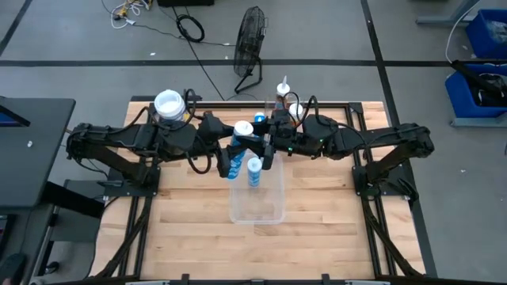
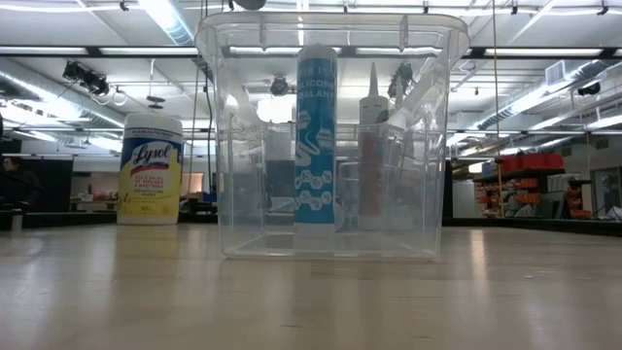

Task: Sort silicone sealant tubes
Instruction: Put the left blue sealant into the bottom transparent bin

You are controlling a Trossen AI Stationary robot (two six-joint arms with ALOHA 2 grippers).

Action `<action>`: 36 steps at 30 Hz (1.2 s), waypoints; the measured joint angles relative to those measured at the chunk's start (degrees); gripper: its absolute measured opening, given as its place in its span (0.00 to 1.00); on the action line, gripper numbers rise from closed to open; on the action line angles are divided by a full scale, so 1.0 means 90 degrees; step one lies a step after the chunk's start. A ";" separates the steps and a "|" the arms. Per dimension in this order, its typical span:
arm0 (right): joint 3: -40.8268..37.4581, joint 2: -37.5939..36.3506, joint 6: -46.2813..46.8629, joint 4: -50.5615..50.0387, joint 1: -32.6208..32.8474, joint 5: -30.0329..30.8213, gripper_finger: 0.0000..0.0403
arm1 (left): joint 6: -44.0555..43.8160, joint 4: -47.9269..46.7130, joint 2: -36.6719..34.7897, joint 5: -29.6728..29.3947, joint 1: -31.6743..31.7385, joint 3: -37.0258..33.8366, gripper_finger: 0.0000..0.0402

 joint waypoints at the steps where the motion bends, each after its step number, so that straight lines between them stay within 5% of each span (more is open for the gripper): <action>1: 0.0000 -0.0002 -0.0005 0.0000 0.0000 -0.0009 0.52 | -0.0086 0.0004 0.0001 -0.0056 -0.0004 0.0000 0.62; 19: 0.0002 -0.0259 -0.0736 -0.0264 -0.0024 0.0109 0.52 | -0.0311 -0.0456 -0.0739 -0.0237 -0.0026 -0.0010 0.96; 29: 0.0005 -0.0339 -0.0719 -0.0876 0.0313 0.0200 0.52 | -0.0260 -0.0438 -0.1779 -0.0268 -0.0040 -0.0007 0.98; 36: 0.0010 -0.0311 -0.1047 -0.1158 0.1033 0.1193 0.52 | -0.0188 -0.0444 -0.2275 -0.0569 -0.0043 -0.0007 0.98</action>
